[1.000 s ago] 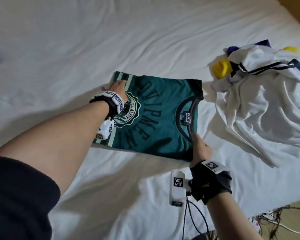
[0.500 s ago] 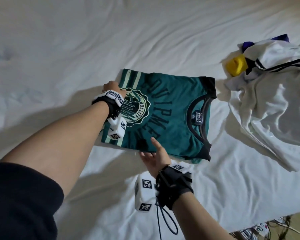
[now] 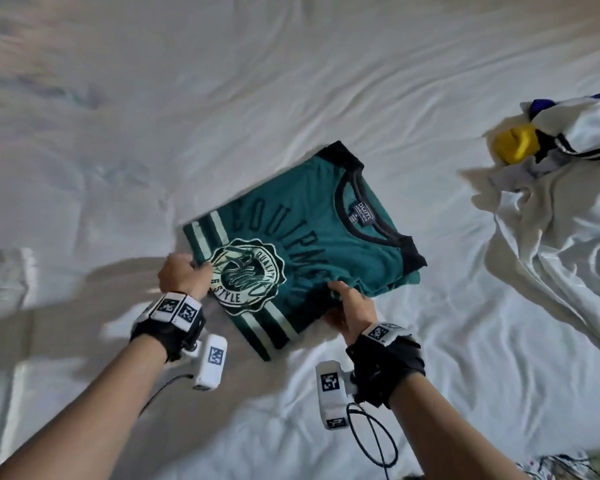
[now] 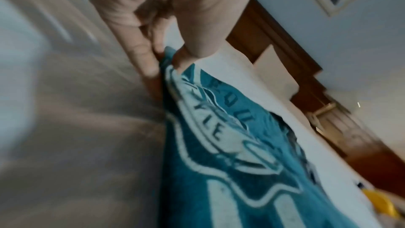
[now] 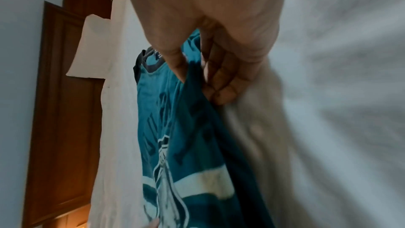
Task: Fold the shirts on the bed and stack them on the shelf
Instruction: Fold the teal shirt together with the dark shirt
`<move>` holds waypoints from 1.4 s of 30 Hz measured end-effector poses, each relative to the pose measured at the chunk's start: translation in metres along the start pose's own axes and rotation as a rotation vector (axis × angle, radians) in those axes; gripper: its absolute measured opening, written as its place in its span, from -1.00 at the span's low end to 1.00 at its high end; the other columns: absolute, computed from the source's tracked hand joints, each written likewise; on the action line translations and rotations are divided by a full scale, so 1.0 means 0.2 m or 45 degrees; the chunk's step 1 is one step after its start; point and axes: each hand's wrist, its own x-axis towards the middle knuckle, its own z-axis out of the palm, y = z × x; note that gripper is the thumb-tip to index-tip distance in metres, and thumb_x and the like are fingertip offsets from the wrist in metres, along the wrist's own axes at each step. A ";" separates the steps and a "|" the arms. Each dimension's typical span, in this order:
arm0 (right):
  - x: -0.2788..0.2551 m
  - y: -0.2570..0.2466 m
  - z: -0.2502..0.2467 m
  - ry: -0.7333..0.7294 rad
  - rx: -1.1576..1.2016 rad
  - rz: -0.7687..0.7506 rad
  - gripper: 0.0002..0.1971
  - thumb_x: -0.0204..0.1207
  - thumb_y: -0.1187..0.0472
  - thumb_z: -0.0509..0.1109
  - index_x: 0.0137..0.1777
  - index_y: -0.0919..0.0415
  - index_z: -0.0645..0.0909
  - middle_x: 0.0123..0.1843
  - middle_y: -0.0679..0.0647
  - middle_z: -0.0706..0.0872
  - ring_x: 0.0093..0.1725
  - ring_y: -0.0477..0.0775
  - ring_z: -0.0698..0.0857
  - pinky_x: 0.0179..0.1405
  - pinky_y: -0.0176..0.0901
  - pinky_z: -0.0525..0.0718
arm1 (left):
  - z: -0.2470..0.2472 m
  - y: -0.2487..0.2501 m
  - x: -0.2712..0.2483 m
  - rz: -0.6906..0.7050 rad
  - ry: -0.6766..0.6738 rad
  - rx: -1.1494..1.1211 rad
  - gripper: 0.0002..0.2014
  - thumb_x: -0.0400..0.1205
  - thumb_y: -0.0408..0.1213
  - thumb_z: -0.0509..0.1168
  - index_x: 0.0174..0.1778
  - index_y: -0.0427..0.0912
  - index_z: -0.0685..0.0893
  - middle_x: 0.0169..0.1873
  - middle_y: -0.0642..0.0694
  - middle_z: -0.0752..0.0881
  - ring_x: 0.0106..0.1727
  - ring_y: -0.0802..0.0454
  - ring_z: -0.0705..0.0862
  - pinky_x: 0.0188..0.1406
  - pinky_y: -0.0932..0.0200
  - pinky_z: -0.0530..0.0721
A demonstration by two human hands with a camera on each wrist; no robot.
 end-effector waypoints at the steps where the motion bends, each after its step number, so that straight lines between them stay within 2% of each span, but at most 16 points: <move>1: -0.02 0.01 0.01 -0.023 -0.009 0.008 -0.46 -0.02 0.00 0.68 -0.03 0.21 0.74 0.02 0.20 0.82 0.02 0.23 0.78 0.13 0.18 0.75 | 0.02 0.01 0.01 0.057 0.062 0.022 -0.64 0.53 -0.23 0.45 0.16 -0.35 0.66 0.18 -0.35 0.67 0.16 -0.30 0.67 0.12 0.01 0.63; 3: -0.03 0.07 0.04 -0.093 -0.071 0.017 -0.18 -0.23 -0.13 0.69 0.12 0.20 0.71 0.05 0.15 0.82 0.07 0.21 0.78 0.20 0.20 0.72 | 0.06 0.08 0.09 0.241 0.111 0.007 -0.39 0.55 -0.20 0.44 0.48 -0.33 0.42 0.45 -0.34 0.44 0.44 -0.31 0.47 0.46 -0.09 0.46; 5: -0.02 0.11 0.07 -0.149 -0.116 0.001 -0.09 -0.25 -0.13 0.70 0.18 0.25 0.67 0.05 0.16 0.82 0.05 0.19 0.79 0.18 0.18 0.73 | 0.11 0.18 0.18 0.439 0.021 0.118 -0.33 0.61 -0.15 0.36 0.59 -0.27 0.28 0.56 -0.28 0.33 0.55 -0.25 0.36 0.56 -0.11 0.31; 8: -0.06 0.15 0.10 -0.153 -0.117 -0.048 -0.48 0.19 0.15 0.69 0.12 0.32 0.64 0.01 0.24 0.82 -0.04 0.22 0.81 0.07 0.15 0.77 | 0.14 0.28 0.27 0.579 -0.075 0.522 -0.41 0.65 -0.02 0.29 0.54 -0.21 0.35 0.48 -0.24 0.42 0.47 -0.25 0.44 0.45 -0.17 0.41; 10: -0.08 0.15 0.11 -0.165 -0.099 -0.068 -0.80 0.44 0.36 0.52 0.03 0.33 0.63 -0.02 0.26 0.81 -0.11 0.21 0.79 0.00 0.09 0.76 | 0.11 0.30 0.30 0.573 -0.115 0.641 -0.47 0.66 -0.03 0.30 0.48 -0.22 0.43 0.33 -0.27 0.57 0.32 -0.27 0.57 0.30 -0.15 0.55; 14: -0.09 0.11 0.13 -0.145 -0.092 -0.094 -0.84 0.50 0.37 0.38 0.04 0.30 0.50 -0.15 0.24 0.70 -0.20 0.18 0.69 -0.22 0.00 0.67 | 0.00 0.24 0.29 0.546 -0.130 0.424 -0.75 0.69 -0.24 0.31 0.24 -0.26 0.65 0.08 -0.25 0.77 -0.02 -0.24 0.71 -0.01 0.02 0.67; 16: -0.11 0.06 0.14 -0.089 -0.136 -0.103 -0.86 0.45 0.37 0.37 -0.06 0.26 0.48 -0.18 0.23 0.66 -0.20 0.21 0.68 -0.26 -0.02 0.66 | -0.03 0.14 0.24 0.444 -0.128 0.326 -0.76 0.70 -0.22 0.30 0.20 -0.28 0.65 0.11 -0.25 0.75 0.04 -0.26 0.70 -0.01 0.04 0.62; 19: -0.13 0.04 0.09 -0.096 -0.351 -0.092 -0.60 0.16 0.27 0.39 0.02 0.39 0.55 -0.16 0.28 0.67 -0.13 0.31 0.71 -0.15 0.09 0.69 | -0.03 -0.12 0.08 0.223 -0.175 0.192 -0.69 0.66 -0.14 0.32 0.18 -0.30 0.68 0.13 -0.32 0.74 0.12 -0.32 0.71 0.11 -0.05 0.67; 22: -0.15 0.01 -0.06 -0.071 -0.582 -0.128 -0.76 0.19 0.29 0.38 -0.13 0.35 0.59 -0.29 0.23 0.65 -0.28 0.21 0.63 -0.35 -0.12 0.55 | 0.00 -0.38 -0.19 0.047 -0.267 0.067 -0.77 0.62 -0.14 0.36 -0.17 -0.26 0.70 -0.05 -0.31 0.77 0.03 -0.31 0.71 0.01 0.01 0.66; 24: -0.17 -0.04 -0.20 -0.006 -0.699 -0.145 -0.72 0.01 0.21 0.37 -0.27 0.33 0.63 -0.33 0.23 0.67 -0.31 0.20 0.62 -0.37 -0.14 0.51 | 0.03 -0.48 -0.40 0.007 -0.408 0.001 -0.78 0.59 -0.14 0.40 -0.33 -0.16 0.68 -0.18 -0.23 0.79 -0.05 -0.22 0.72 -0.15 0.11 0.59; 27: -0.15 -0.05 -0.39 0.052 -0.786 -0.131 -0.57 -0.08 0.18 0.37 -0.19 0.38 0.70 -0.35 0.22 0.71 -0.34 0.20 0.64 -0.42 -0.18 0.54 | 0.06 -0.53 -0.56 -0.032 -0.639 -0.120 -0.92 0.50 -0.18 0.50 -0.27 -0.06 0.77 -0.25 -0.02 0.81 -0.17 0.05 0.72 -0.26 0.25 0.58; 30: -0.14 -0.02 -0.47 -0.032 -0.805 -0.164 -0.88 0.36 0.30 0.47 -0.15 0.35 0.72 -0.35 0.16 0.76 -0.37 0.13 0.70 -0.48 -0.30 0.63 | 0.10 -0.51 -0.50 -0.009 -0.563 -0.277 -0.67 0.39 0.04 0.56 -0.11 -0.14 0.82 -0.25 0.02 0.84 -0.18 0.05 0.77 -0.17 0.20 0.68; 32: -0.12 0.02 -0.50 -0.098 -0.799 -0.211 -0.92 0.43 0.38 0.48 -0.09 0.34 0.74 -0.31 0.14 0.81 -0.32 0.12 0.77 -0.30 -0.23 0.76 | 0.13 -0.47 -0.43 0.090 -0.554 -0.336 -0.58 0.40 0.17 0.51 -0.05 -0.09 0.80 -0.22 0.05 0.84 -0.12 0.04 0.79 -0.03 0.08 0.74; 35: -0.09 0.09 -0.55 -0.095 -0.838 -0.286 -0.76 0.43 0.44 0.50 0.10 0.42 0.73 -0.18 0.16 0.82 -0.15 0.20 0.78 0.13 0.10 0.74 | 0.17 -0.47 -0.38 0.263 -0.548 -0.280 -0.74 0.59 -0.06 0.42 0.12 -0.12 0.74 -0.03 -0.03 0.82 0.04 -0.04 0.77 0.14 -0.01 0.71; 39: -0.08 0.13 -0.62 -0.120 -0.967 -0.298 -0.80 0.49 0.28 0.53 0.09 0.28 0.74 -0.14 0.07 0.82 -0.14 0.07 0.78 0.04 -0.08 0.72 | 0.18 -0.53 -0.42 0.296 -0.628 -0.236 -0.74 0.64 -0.15 0.38 0.18 -0.19 0.70 0.05 -0.05 0.79 0.10 -0.05 0.74 0.19 0.00 0.68; 42: -0.07 0.12 -0.61 -0.095 -1.018 -0.359 -0.75 0.39 0.06 0.62 0.03 0.07 0.71 -0.07 0.01 0.82 -0.10 -0.02 0.79 -0.01 -0.18 0.73 | 0.19 -0.50 -0.44 0.310 -0.533 -0.244 -0.71 0.61 -0.17 0.42 0.20 -0.18 0.68 0.04 -0.03 0.78 0.08 -0.05 0.74 0.12 0.08 0.67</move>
